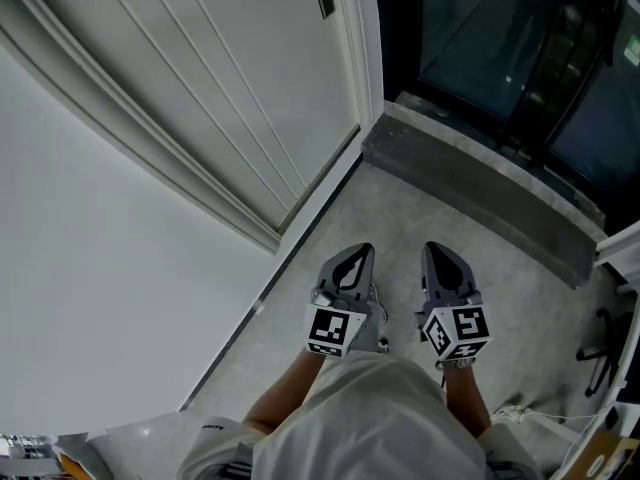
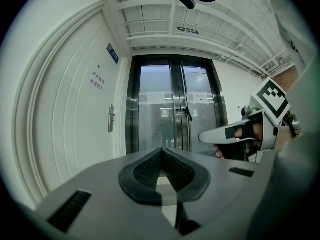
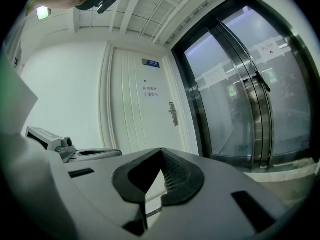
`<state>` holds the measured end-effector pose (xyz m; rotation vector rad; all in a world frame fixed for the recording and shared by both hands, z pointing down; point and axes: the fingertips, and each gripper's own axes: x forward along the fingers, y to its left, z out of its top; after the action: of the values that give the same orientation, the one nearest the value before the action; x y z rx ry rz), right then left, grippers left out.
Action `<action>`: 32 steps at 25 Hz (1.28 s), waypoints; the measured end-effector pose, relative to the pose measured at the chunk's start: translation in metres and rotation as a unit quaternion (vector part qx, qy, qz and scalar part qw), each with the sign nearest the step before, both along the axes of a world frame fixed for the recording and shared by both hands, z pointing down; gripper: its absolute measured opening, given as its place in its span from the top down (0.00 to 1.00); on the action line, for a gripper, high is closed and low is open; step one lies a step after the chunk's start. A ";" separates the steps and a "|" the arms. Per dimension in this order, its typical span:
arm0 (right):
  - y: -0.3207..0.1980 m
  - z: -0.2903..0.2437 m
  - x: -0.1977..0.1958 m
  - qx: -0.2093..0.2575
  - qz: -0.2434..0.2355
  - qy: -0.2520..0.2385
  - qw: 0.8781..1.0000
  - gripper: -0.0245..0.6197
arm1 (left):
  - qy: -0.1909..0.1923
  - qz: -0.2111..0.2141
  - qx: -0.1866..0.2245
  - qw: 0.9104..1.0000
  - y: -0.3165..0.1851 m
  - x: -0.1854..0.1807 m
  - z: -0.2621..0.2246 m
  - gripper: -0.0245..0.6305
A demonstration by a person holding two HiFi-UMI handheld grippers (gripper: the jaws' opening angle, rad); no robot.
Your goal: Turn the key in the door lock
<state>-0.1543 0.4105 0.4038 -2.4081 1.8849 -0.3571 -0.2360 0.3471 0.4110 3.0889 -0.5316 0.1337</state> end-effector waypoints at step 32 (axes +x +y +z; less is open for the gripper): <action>-0.247 -0.003 0.156 -0.013 0.007 0.018 1.000 0.97 | 0.033 0.010 -0.014 0.999 -0.247 0.170 -0.007 0.95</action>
<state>0.0015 0.1635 0.4004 -2.4599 1.8874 -0.3404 -0.0658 0.1001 0.4044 3.0594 -0.4920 0.0382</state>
